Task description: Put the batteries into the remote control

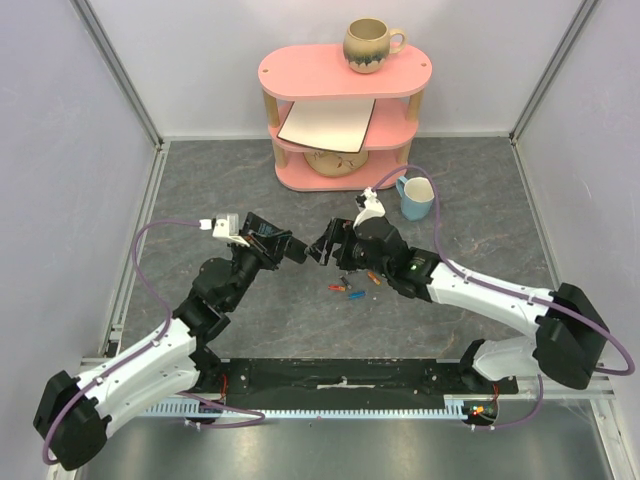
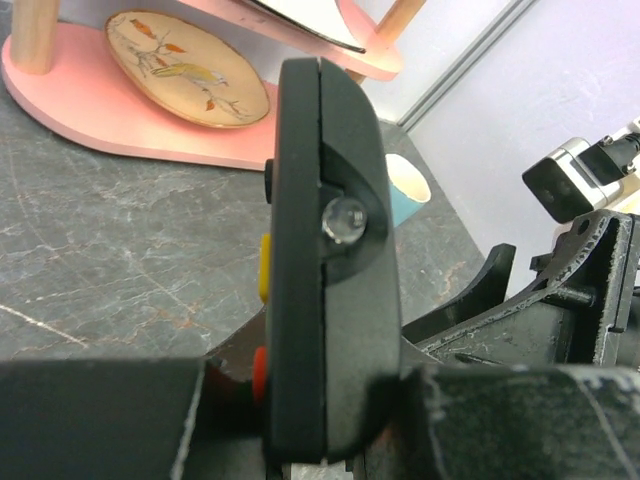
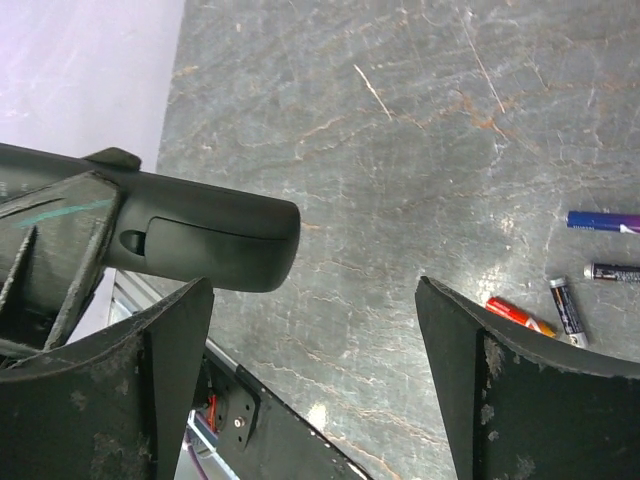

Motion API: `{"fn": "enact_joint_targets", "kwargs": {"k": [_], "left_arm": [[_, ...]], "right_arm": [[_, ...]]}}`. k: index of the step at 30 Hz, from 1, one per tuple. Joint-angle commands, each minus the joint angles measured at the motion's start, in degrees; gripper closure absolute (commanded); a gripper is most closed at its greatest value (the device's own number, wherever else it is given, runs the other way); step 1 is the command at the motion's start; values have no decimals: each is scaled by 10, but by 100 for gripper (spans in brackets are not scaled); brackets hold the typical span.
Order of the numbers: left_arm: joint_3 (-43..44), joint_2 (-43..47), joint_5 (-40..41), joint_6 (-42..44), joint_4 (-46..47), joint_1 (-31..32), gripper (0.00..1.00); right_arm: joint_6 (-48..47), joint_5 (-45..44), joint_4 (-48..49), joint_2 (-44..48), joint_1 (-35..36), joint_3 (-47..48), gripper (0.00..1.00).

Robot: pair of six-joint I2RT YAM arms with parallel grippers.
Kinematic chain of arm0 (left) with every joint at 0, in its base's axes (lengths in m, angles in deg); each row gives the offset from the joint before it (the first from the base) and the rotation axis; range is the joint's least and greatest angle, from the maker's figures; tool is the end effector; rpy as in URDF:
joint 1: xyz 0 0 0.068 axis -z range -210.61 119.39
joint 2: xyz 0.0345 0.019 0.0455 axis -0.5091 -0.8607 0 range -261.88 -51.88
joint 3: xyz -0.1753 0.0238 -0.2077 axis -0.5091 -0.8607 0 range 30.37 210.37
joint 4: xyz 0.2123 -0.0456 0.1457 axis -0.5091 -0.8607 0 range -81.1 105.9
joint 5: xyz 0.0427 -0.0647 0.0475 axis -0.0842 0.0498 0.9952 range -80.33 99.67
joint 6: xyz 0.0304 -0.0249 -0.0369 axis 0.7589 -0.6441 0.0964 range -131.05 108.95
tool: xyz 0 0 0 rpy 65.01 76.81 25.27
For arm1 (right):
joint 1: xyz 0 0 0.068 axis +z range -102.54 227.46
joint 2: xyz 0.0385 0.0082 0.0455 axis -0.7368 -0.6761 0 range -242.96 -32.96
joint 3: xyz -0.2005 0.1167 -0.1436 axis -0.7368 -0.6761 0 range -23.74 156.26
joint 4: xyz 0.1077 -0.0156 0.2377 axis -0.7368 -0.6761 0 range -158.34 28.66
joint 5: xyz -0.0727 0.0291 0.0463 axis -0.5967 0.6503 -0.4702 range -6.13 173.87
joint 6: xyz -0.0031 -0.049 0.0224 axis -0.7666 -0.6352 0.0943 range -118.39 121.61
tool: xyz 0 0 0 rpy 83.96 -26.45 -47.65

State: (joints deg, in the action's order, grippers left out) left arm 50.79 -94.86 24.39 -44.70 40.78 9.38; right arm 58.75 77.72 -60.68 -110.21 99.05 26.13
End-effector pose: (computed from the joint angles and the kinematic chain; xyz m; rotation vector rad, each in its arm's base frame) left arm 0.1472 -0.1116 0.2593 -0.1246 1.5851 -0.8205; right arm 0.1923 0.2363 0.2625 0.1801 2.2042 1.0378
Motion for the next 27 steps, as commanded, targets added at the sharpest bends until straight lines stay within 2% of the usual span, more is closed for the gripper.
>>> {"fn": "enact_joint_targets", "kwargs": {"k": [1,6,11,15,27], "left_arm": [[1,16,-29,-32,71,-2,98],[-8,20,-74,-71,92,-9,98],[-2,10,-143,-131,89,-30,98],[6,-3,-209,-156,83,-54,98],[8,-32,-269,-126,125,-58,98]], "right_arm": [[-26,10,16,32,-1,14,10],[-48,49,21,53,-1,-8,9],[-53,87,102,97,-4,-64,7],[-76,91,93,135,-4,-75,6],[-79,97,60,116,-4,-41,8]]}}
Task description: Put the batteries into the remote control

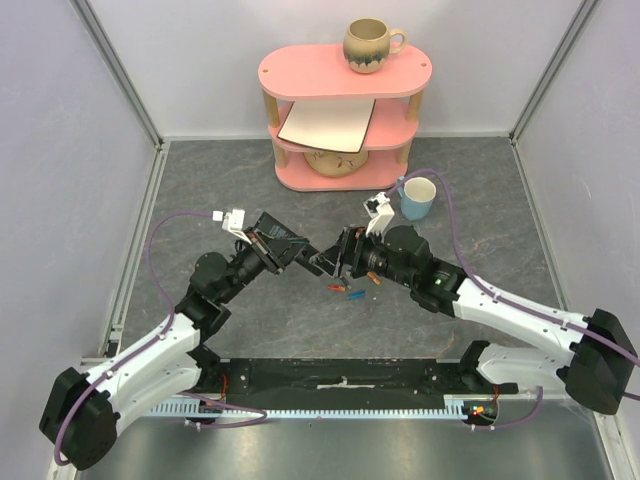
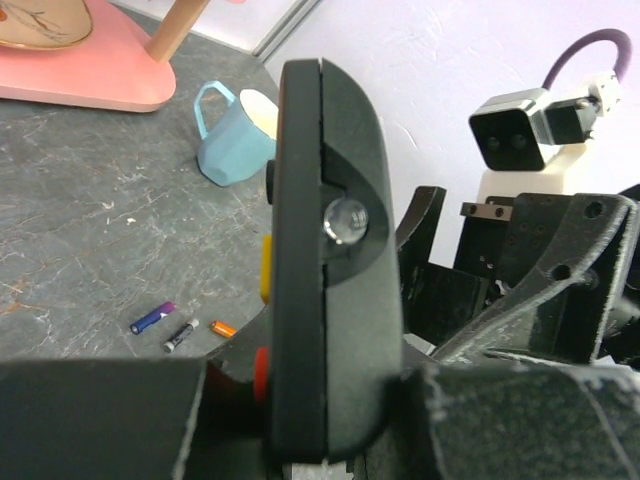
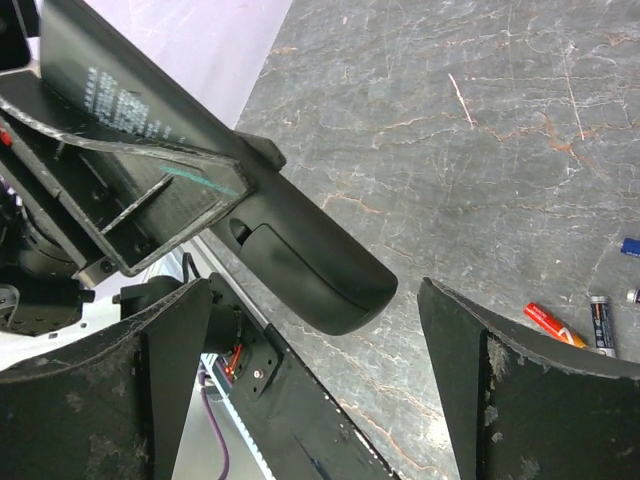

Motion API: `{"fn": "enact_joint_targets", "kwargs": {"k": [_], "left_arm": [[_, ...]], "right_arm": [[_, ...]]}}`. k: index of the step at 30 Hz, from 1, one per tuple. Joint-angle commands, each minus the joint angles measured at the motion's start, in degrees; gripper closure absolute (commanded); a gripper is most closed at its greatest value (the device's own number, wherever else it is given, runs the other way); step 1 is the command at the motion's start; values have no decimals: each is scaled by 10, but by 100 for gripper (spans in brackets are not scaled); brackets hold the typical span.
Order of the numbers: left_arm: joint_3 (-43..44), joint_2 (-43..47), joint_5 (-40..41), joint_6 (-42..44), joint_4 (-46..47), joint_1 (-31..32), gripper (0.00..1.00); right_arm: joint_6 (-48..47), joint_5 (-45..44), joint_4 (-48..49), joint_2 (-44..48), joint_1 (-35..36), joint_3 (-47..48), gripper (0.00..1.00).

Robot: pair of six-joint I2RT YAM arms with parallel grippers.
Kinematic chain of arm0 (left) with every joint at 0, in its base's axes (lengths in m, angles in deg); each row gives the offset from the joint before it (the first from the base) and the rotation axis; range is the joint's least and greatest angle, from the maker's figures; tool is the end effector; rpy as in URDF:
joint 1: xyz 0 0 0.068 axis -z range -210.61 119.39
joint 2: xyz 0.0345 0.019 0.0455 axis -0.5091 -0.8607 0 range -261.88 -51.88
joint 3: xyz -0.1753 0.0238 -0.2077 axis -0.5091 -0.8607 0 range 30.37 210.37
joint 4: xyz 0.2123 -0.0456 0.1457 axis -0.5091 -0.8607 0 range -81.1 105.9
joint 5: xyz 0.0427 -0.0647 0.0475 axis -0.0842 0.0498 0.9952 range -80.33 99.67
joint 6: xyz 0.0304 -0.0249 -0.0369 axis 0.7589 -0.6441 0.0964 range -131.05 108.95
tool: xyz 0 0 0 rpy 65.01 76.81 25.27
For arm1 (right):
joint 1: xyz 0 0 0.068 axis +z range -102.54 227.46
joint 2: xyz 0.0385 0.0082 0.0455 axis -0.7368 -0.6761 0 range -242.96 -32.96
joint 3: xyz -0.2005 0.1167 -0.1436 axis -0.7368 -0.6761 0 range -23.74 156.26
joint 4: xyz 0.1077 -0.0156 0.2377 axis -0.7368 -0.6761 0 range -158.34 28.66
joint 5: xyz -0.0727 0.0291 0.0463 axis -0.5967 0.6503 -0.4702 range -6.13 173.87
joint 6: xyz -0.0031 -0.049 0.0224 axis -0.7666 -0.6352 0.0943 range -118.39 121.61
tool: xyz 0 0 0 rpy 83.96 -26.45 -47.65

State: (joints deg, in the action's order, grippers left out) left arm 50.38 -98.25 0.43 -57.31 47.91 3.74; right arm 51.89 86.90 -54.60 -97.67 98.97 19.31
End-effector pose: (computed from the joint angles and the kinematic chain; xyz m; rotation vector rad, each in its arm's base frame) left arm 0.1559 -0.1133 0.2603 -0.0241 1.6049 -1.2400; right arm 0.1622 0.2070 0.2894 -0.0632 2.0351 1.2479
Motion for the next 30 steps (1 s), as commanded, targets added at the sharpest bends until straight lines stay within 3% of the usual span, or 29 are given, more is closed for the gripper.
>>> {"fn": "enact_joint_targets", "kwargs": {"k": [1,30], "left_arm": [[13,3,-32,6,53,-2,98],[9,0,14,64,56,2,98]], "right_arm": [[-11,0,-2,-10,-3,27,9],[62,-72,14,-92,-4,57,14]]}}
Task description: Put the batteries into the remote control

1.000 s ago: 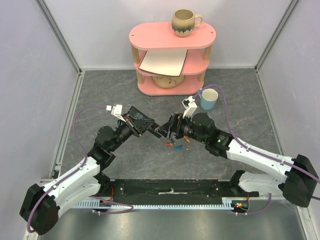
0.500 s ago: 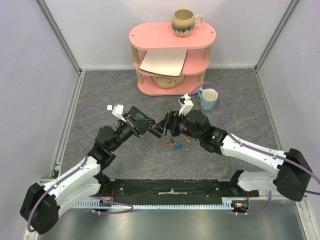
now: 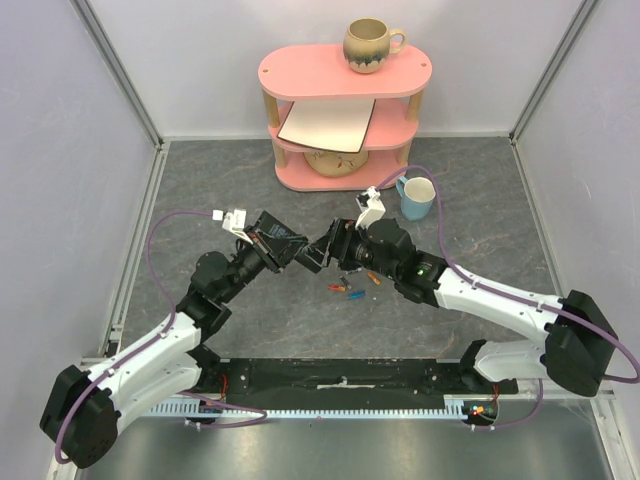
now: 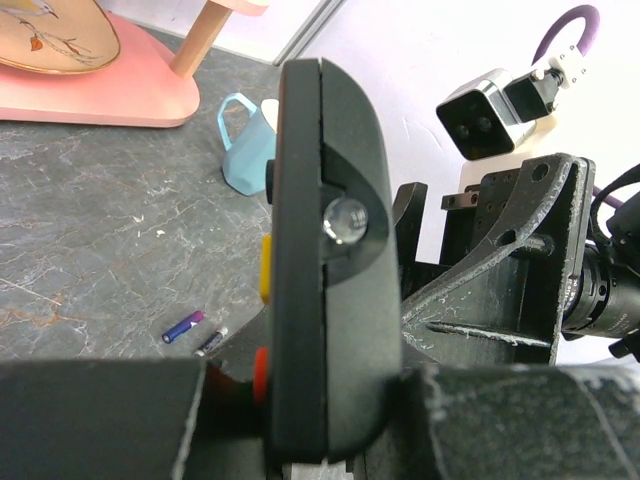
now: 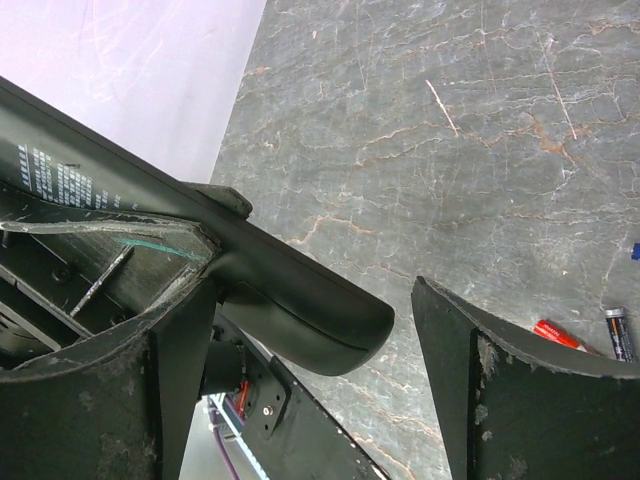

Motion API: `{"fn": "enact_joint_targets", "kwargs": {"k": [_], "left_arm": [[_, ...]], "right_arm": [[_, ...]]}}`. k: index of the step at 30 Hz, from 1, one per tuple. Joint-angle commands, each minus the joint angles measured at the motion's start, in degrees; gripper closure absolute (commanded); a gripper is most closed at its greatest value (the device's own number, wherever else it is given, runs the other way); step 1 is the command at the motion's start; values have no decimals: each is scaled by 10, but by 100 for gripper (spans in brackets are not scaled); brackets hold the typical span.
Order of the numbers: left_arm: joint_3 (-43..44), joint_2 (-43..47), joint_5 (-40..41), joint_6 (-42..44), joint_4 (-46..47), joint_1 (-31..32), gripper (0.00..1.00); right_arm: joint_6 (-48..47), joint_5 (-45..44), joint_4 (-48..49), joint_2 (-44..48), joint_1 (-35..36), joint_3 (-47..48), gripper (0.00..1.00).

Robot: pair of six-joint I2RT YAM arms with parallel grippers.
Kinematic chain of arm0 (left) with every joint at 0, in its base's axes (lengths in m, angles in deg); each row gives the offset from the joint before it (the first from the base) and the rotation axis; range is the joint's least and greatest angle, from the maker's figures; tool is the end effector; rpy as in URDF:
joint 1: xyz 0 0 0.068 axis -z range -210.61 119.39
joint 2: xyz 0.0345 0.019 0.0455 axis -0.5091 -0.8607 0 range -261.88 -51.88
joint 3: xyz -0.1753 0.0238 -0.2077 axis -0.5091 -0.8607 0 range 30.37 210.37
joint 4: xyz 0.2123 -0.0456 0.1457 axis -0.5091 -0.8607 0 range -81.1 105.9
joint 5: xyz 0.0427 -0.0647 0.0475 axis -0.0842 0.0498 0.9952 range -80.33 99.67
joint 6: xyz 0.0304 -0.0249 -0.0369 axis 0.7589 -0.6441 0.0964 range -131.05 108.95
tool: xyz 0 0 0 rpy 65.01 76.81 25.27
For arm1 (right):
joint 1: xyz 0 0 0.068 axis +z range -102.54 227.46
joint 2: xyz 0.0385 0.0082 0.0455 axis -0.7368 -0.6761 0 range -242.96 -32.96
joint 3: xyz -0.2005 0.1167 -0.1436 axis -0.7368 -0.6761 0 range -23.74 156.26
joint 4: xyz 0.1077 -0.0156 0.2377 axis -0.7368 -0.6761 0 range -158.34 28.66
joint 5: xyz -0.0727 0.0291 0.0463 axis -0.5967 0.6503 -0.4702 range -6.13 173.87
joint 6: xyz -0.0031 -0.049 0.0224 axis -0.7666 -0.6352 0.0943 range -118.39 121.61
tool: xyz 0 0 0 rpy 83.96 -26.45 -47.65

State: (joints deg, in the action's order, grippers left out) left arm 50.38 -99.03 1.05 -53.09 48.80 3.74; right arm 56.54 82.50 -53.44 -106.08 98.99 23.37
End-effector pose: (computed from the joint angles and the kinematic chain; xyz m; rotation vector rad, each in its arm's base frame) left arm 0.1576 -0.1141 0.2596 0.0254 1.5882 -1.1763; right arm 0.1836 0.2297 0.2786 0.0800 2.0863 1.1977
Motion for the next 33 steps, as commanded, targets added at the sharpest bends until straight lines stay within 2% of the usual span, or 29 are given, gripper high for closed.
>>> {"fn": "enact_joint_targets", "kwargs": {"k": [1,13,20,33], "left_arm": [[8,8,9,23,48,3,98],[9,22,45,49,57,20,98],[16,25,74,62,57,36,98],[39,20,149,121,45,75,98]], "right_arm": [[17,-29,0,-10,-4,18,14],[35,-56,-63,-34,-5,36,19],[34,-67,-111,-61,-5,55,27],[29,-79,-171,-98,-5,85,29]]}}
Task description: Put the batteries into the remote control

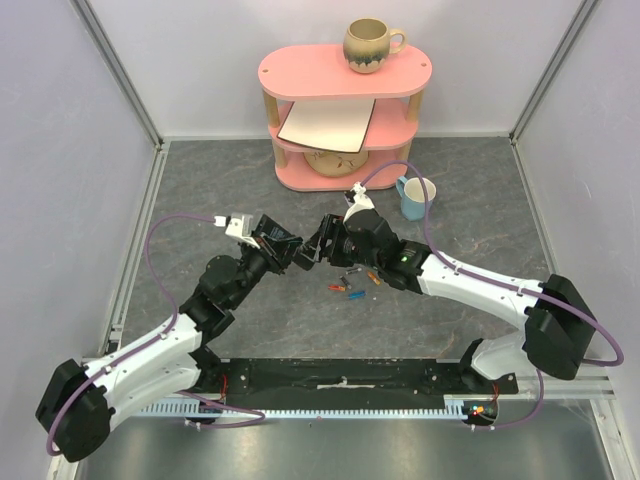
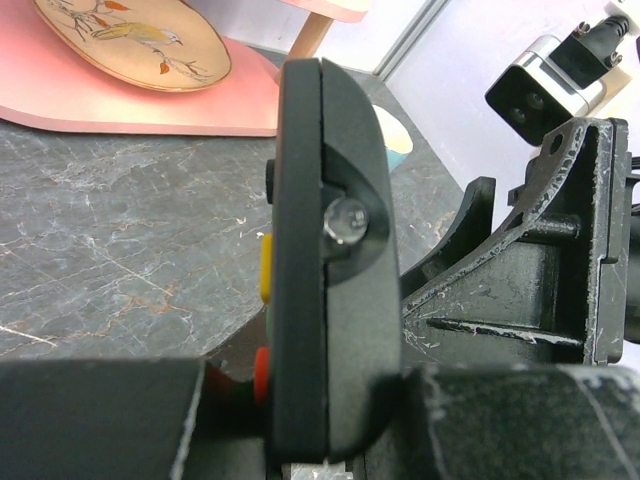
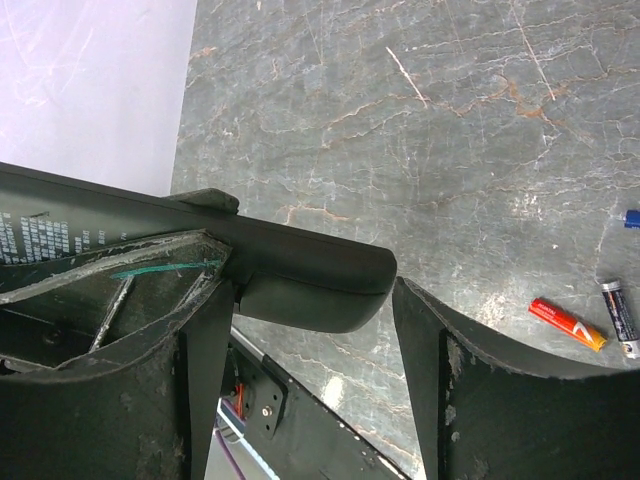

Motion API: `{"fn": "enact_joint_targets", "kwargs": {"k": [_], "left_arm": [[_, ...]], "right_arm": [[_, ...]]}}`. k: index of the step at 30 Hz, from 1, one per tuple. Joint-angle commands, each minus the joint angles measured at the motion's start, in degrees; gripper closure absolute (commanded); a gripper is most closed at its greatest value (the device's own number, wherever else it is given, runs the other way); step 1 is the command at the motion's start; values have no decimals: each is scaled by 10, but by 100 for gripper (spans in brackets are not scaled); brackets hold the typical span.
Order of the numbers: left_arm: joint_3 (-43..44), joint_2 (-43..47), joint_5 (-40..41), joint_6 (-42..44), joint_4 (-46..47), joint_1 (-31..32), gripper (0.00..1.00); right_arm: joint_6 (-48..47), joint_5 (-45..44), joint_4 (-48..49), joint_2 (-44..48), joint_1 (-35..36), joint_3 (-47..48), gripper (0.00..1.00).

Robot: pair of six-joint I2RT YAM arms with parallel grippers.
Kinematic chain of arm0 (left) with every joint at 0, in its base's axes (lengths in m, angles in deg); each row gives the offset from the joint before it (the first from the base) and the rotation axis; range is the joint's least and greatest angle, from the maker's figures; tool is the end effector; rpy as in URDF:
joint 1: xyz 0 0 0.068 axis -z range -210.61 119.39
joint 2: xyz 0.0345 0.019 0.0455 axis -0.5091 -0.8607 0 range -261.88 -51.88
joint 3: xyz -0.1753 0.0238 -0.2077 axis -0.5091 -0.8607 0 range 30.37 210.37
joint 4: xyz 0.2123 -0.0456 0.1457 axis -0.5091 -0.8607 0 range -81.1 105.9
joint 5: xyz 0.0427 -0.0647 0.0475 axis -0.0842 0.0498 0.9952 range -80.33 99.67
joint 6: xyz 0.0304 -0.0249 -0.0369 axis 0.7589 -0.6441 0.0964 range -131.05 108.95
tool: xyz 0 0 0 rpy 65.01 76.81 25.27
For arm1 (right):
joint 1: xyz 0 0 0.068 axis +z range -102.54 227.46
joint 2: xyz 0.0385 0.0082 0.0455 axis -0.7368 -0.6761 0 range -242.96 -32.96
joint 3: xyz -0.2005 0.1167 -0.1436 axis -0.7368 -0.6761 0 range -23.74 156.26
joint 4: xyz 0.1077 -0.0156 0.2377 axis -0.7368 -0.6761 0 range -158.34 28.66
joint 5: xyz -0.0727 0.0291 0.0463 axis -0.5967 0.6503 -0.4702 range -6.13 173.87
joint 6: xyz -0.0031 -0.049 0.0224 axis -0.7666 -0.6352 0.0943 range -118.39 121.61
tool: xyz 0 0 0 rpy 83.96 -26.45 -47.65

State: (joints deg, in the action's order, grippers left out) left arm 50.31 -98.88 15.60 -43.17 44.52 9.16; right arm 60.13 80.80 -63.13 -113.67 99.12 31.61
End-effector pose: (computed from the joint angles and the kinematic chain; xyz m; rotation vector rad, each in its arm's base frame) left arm 0.1521 -0.1217 0.2515 0.0218 1.6163 -0.9060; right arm 0.2013 0.2514 0.2734 0.1711 2.2391 1.0907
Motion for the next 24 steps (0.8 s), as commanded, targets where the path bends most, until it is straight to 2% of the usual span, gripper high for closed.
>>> {"fn": "enact_joint_targets", "kwargs": {"k": [1,24], "left_arm": [[40,19,6,23,87,22,98],[46,35,37,43,73,23,98]], "right_arm": [[-7,-62,-75,-23,-6,2,29],[-9,-66,-82,-16,-6,-13,29]]}}
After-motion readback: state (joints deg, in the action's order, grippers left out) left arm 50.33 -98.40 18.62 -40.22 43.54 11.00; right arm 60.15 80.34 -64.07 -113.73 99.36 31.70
